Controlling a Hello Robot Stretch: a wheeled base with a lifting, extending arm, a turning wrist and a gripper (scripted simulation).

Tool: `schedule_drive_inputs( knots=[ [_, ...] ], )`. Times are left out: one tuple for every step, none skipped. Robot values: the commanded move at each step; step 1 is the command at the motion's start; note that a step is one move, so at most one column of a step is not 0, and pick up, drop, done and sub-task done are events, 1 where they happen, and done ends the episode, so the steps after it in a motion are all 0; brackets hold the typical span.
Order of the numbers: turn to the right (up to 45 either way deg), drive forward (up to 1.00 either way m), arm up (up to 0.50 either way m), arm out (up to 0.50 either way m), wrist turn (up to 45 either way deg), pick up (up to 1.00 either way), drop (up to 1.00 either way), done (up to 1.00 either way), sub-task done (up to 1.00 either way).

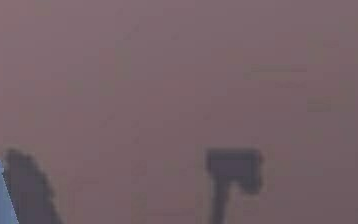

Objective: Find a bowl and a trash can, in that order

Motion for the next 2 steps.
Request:
schedule_drive_inputs(
  knots=[
    [45.0, 0.0, 0.0, 0.0, 0.0, 0.0, 0.0, 0.0, 0.0],
    [45.0, 0.0, 0.0, 0.0, 0.0, 0.0, 0.0, 0.0, 0.0]
  ],
)
